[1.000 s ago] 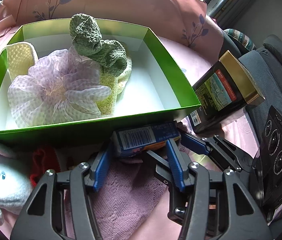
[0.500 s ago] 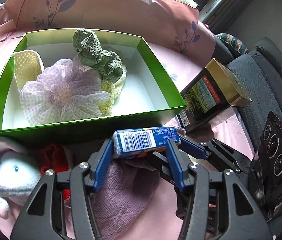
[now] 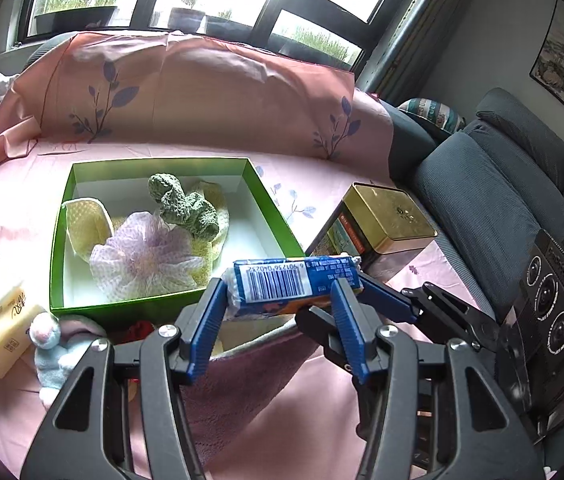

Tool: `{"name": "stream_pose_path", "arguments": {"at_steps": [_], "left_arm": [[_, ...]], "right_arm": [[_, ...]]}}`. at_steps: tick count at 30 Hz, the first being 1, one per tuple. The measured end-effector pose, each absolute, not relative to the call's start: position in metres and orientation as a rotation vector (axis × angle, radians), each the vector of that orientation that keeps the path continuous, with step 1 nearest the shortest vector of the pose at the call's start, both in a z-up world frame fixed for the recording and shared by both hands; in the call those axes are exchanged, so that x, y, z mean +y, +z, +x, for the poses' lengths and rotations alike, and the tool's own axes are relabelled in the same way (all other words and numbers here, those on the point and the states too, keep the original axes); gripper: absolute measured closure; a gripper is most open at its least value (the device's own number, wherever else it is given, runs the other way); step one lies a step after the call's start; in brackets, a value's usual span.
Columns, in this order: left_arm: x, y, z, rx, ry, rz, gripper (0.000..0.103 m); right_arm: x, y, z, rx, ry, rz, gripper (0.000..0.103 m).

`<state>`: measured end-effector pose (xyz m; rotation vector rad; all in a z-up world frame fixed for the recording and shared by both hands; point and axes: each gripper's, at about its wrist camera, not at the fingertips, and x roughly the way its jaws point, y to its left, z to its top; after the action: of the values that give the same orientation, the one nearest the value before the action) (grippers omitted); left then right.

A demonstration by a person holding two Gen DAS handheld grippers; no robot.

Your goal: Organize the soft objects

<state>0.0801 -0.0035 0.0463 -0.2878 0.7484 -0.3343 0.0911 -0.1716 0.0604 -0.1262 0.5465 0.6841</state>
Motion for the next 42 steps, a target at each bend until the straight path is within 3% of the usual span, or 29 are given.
{"name": "stream_pose_path", "arguments": {"at_steps": [5, 17, 20, 27, 36, 42], "left_arm": [[-0.003, 0.035, 0.077, 0.794, -0.333, -0.310, 0.051], [-0.021, -0.049, 0.076, 1.014, -0.384, -0.380, 0.052], [-0.025, -0.052, 0.077, 1.019, -0.384, -0.368, 0.052], [-0.021, -0.051, 0.078, 1.014, -0.378, -0.371, 0.051], [-0.021, -0.050, 0.081, 1.020, -0.374, -0.361, 0.051], [-0.027, -0.049, 0.080, 1.015, -0.371, -0.320, 0.050]], "right_arm": [[-0.169, 0.052, 0.085, 0.616, 0.683, -0.130, 0.061], [-0.188, -0.023, 0.076, 0.906, 0.586, -0.128, 0.059], [-0.198, -0.024, 0.069, 0.892, 0.513, -0.173, 0.052], [-0.210, -0.009, 0.061, 0.798, 0.625, -0.098, 0.052], [-0.192, -0.028, 0.078, 0.835, 0.666, -0.103, 0.052], [-0.192, -0.027, 0.081, 0.824, 0.653, -0.082, 0.063]]}}
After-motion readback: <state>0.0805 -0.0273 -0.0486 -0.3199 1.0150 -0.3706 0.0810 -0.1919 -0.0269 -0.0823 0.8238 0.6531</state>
